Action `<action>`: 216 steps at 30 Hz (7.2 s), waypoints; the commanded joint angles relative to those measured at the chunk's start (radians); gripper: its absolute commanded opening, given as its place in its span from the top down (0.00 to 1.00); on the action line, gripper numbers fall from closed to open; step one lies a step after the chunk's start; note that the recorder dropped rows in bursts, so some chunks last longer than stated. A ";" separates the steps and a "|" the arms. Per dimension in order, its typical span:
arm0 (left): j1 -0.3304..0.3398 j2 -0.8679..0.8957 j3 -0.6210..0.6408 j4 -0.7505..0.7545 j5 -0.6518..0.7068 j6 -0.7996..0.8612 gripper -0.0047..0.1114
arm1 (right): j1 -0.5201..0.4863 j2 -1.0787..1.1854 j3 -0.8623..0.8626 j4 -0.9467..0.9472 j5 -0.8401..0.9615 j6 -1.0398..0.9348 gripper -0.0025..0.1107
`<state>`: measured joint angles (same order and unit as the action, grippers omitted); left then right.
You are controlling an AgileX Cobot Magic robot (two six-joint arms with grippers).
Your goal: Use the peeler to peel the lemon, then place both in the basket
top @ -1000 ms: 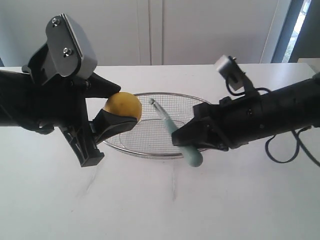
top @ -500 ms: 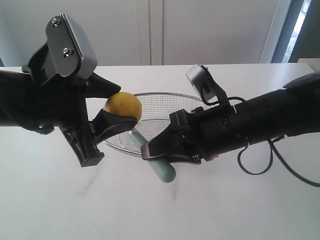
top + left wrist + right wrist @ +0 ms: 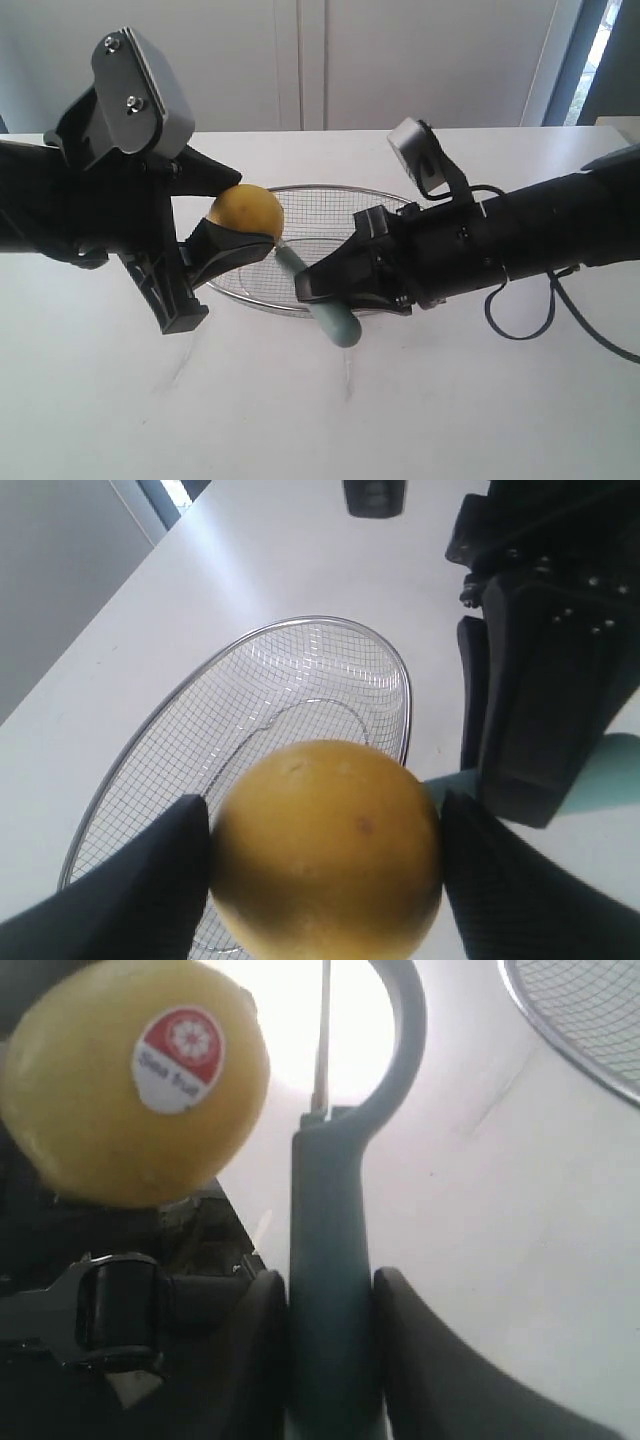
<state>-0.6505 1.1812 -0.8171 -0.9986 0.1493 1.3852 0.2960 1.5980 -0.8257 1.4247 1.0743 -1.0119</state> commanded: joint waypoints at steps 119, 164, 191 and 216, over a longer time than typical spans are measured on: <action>0.000 -0.007 0.001 -0.025 0.061 -0.001 0.96 | 0.103 0.360 -0.385 -1.056 -0.772 0.337 0.98; 0.000 -0.005 0.001 -0.043 -0.102 -0.160 0.96 | 0.103 -0.410 -0.301 -1.104 -0.328 0.553 0.98; 0.201 0.660 -0.439 -0.304 0.057 -0.318 0.96 | 0.103 -0.410 -0.301 -1.445 -0.324 0.915 0.98; 0.207 0.734 -0.473 -0.107 0.140 -0.057 0.96 | 0.103 -0.410 -0.301 -1.440 -0.330 0.922 0.98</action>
<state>-0.4450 1.9163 -1.2849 -1.0903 0.2683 1.2957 0.3988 1.1938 -1.1293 -0.0075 0.7532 -0.0962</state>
